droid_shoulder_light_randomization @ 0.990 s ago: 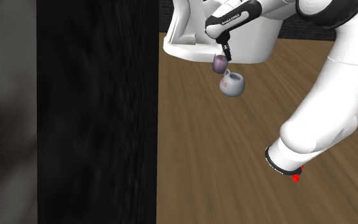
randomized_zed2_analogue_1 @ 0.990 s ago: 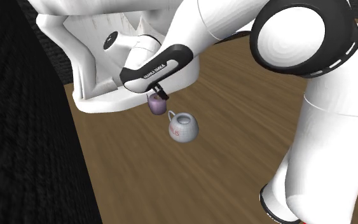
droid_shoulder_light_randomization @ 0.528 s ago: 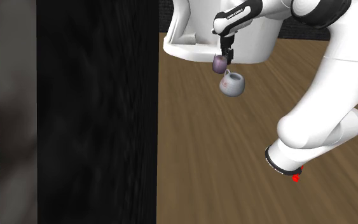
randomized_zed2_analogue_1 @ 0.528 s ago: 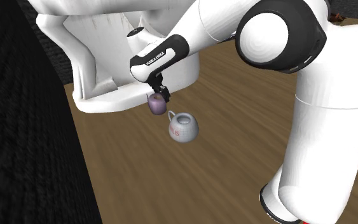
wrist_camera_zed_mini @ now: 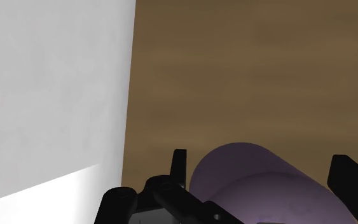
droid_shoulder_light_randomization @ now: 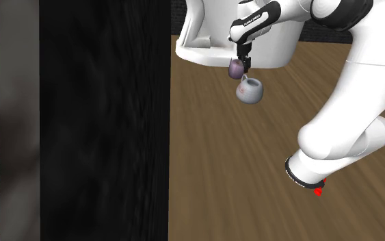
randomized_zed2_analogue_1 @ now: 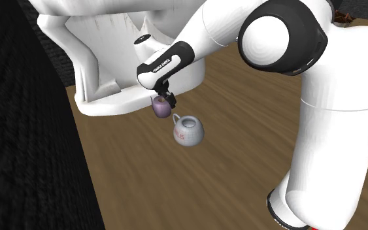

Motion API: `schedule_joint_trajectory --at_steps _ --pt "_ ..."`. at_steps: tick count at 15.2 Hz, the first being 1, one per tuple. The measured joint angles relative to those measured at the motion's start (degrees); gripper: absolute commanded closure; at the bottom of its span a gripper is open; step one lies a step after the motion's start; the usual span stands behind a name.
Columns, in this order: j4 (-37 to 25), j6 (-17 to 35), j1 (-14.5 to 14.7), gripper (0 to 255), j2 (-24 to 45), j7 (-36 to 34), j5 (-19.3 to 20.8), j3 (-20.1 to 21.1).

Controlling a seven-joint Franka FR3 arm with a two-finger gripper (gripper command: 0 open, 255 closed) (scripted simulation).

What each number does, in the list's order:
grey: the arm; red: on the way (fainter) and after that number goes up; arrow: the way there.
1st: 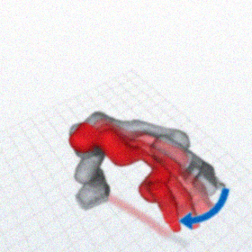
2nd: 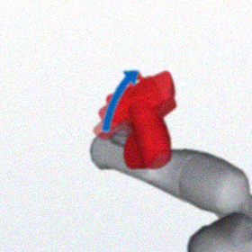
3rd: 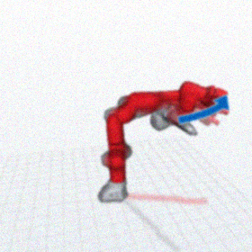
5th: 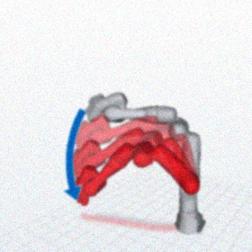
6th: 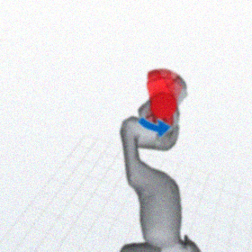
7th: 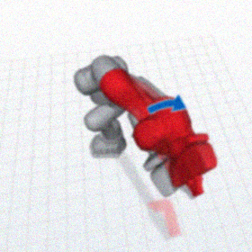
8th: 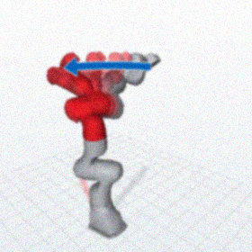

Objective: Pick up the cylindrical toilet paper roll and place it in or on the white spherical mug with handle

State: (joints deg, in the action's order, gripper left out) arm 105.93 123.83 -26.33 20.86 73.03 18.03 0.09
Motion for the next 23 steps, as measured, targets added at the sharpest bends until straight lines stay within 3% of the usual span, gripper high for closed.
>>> schedule_joint_trajectory --at_steps 2,3,13,23 --pt "0.0 0.02 -0.01 0 0.02 0.0 0.0 0.0" --pt "0.0 0.02 -0.01 255 0.02 0.0 0.0 0.0" --pt "-0.01 0.02 -0.01 255 0.02 0.0 0.01 -0.01" --pt "-2.47 -5.51 -0.01 255 -3.21 1.73 -0.97 0.28"
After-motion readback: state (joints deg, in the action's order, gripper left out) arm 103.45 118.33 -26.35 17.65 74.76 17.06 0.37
